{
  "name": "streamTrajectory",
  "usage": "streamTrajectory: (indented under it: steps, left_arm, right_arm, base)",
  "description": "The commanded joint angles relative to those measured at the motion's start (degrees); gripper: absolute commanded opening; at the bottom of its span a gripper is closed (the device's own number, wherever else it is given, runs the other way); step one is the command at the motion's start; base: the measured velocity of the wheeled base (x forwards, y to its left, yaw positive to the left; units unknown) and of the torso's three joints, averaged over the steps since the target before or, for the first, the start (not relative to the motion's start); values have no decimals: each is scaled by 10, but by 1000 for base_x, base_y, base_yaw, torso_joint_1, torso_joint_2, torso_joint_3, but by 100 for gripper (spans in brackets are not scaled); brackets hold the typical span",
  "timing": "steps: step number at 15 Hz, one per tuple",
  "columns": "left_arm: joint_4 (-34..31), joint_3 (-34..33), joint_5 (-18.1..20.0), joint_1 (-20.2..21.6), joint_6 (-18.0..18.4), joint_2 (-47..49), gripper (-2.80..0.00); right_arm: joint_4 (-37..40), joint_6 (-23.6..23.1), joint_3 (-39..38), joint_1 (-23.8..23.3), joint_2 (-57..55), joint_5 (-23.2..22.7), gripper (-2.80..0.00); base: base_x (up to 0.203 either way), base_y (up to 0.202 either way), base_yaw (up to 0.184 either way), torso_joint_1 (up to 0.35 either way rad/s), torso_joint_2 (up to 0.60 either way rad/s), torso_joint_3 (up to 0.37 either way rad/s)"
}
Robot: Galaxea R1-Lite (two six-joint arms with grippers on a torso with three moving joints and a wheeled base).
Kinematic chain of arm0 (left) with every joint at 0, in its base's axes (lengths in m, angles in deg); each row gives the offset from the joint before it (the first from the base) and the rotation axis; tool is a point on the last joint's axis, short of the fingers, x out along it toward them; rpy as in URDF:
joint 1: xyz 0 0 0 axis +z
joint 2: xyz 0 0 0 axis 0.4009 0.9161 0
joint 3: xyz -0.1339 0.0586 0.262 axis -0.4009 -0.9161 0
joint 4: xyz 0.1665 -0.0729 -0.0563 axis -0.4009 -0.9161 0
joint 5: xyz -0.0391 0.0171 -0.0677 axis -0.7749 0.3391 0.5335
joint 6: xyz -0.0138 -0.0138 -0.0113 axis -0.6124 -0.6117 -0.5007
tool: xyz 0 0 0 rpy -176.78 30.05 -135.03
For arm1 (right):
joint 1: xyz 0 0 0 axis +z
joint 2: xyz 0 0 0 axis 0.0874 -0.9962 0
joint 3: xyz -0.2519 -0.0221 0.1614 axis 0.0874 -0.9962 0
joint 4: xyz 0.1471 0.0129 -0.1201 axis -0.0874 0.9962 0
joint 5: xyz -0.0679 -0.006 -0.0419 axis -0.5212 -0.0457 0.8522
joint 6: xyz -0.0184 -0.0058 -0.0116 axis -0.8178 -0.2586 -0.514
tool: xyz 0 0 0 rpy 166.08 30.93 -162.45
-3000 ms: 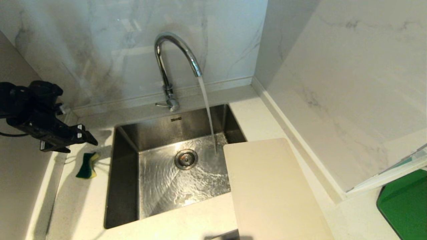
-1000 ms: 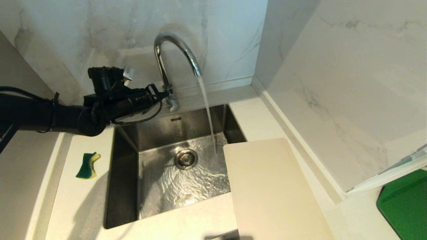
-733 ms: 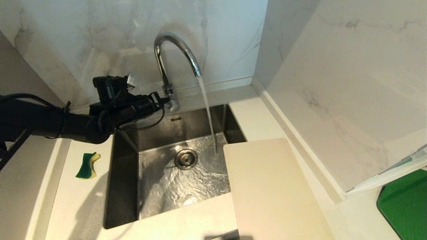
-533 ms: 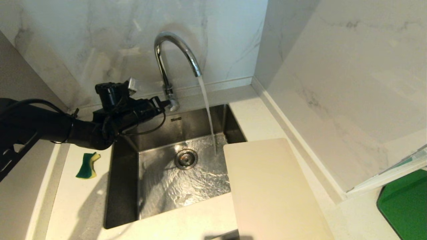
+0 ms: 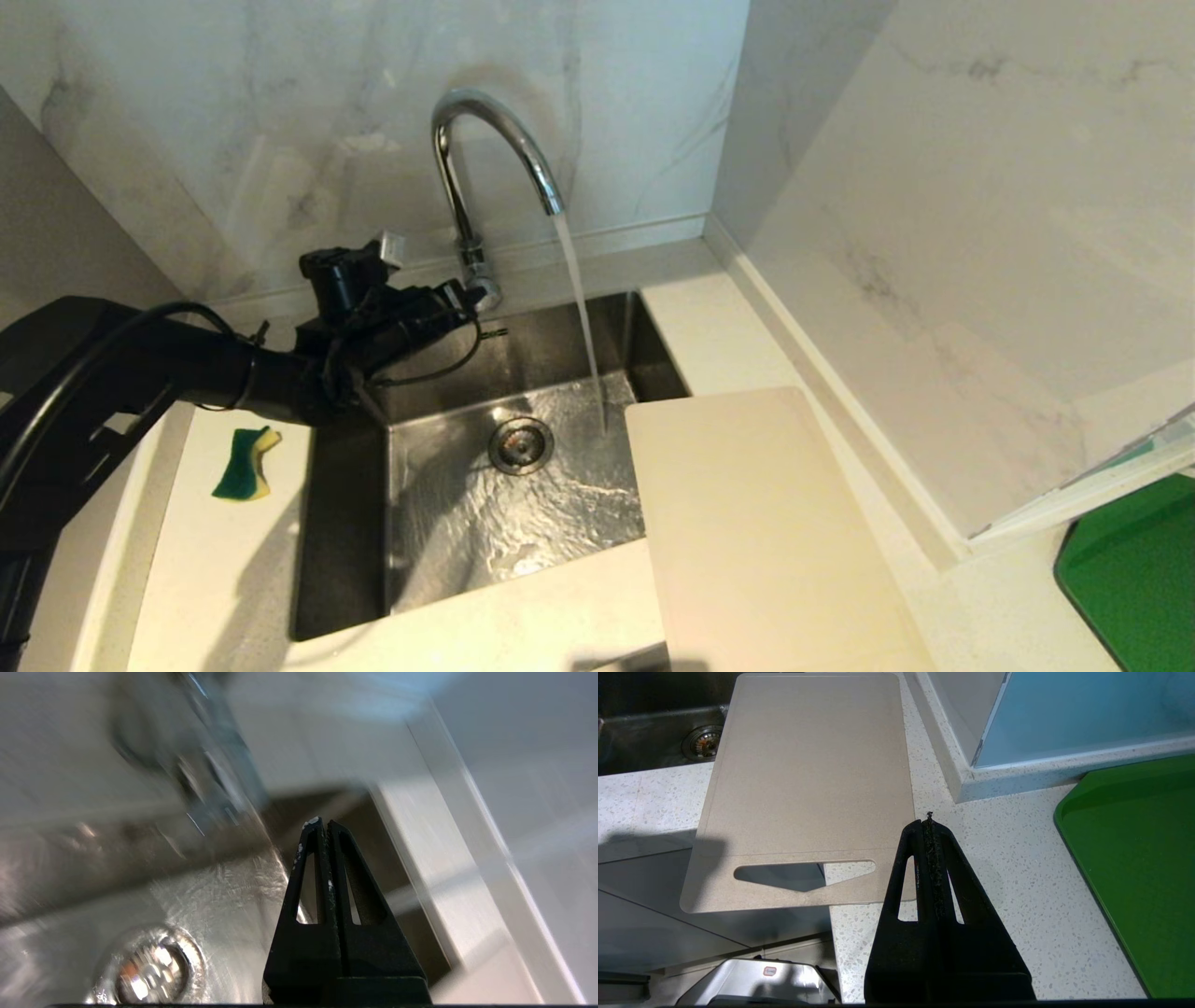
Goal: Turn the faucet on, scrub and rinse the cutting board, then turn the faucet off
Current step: Turn off the tap
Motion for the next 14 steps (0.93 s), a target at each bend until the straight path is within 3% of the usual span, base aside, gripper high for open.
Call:
streamTrajectory:
  steps: [1,5,8,14]
  left_arm:
    - [4,39,-33,0,-3,35,-280]
    - [4,79,-48,1,-4,67,-280]
    - [-2,137,-94,3,-6,99,-280]
    - [-25,184,-101,24,-9,121,-280]
  right_arm:
    - [0,-1,0,0,-1,0,-280]
    - [0,-1,0,0,-1,0,-280]
    - [1,-1,0,0,-1,0,-280]
    - [1,-1,0,0,-1,0,-280]
  base:
    - [0,0,0,0,0,0]
    - [0,0,0,0,0,0]
    - [0,0,0,0,0,0]
    - [0,0,0,0,0,0]
